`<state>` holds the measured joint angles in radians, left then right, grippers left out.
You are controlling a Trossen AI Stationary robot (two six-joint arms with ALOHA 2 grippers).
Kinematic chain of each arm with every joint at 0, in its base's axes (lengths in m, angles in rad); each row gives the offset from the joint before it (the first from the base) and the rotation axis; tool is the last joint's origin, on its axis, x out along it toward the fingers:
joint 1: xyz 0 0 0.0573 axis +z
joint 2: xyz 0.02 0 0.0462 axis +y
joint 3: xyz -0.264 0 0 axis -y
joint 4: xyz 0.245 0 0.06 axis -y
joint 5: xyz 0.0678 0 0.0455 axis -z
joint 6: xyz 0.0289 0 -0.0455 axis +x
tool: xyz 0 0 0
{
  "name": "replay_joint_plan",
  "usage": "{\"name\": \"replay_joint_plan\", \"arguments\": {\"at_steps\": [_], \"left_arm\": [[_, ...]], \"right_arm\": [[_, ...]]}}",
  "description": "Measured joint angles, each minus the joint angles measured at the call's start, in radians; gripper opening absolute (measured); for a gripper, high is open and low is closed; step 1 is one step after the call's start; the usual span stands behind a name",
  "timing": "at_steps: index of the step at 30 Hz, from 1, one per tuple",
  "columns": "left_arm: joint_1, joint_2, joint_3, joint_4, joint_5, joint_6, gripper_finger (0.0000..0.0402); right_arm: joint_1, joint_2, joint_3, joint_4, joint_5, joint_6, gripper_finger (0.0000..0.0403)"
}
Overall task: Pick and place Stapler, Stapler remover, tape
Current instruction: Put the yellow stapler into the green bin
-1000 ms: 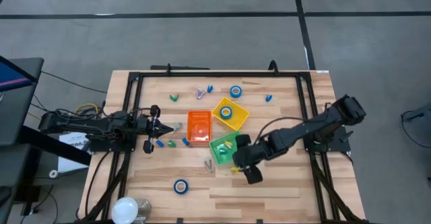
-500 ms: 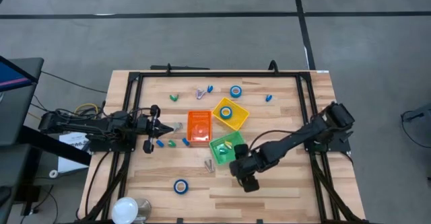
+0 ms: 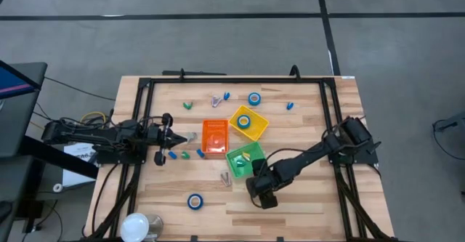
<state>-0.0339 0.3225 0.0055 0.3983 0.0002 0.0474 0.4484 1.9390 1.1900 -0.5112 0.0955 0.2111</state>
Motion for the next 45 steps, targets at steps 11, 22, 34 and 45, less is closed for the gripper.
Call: {"name": "replay_joint_plan", "arguments": {"at_steps": [11, 22, 34, 45], "left_arm": [[0.0, 0.0, 0.0, 0.009, 0.0, 0.0, 0.0004], [0.0, 0.0, 0.0, 0.008, 0.0, 0.0, 0.0004], [0.0, 0.0, 0.0, 0.013, 0.0, 0.0, 0.0004], [0.0, 0.0, 0.0, 0.015, 0.0, 0.0, 0.0004]], "right_arm": [[-0.008, 0.001, 0.0, 0.001, 0.011, 0.0, 0.0242], [-0.008, 0.001, 0.0, 0.001, 0.011, 0.0, 0.0131], [-0.002, -0.009, 0.0, 0.0, 0.01, 0.0, 0.0076], [-0.002, -0.055, 0.097, -0.026, 0.009, 0.0, 0.0075]]}}
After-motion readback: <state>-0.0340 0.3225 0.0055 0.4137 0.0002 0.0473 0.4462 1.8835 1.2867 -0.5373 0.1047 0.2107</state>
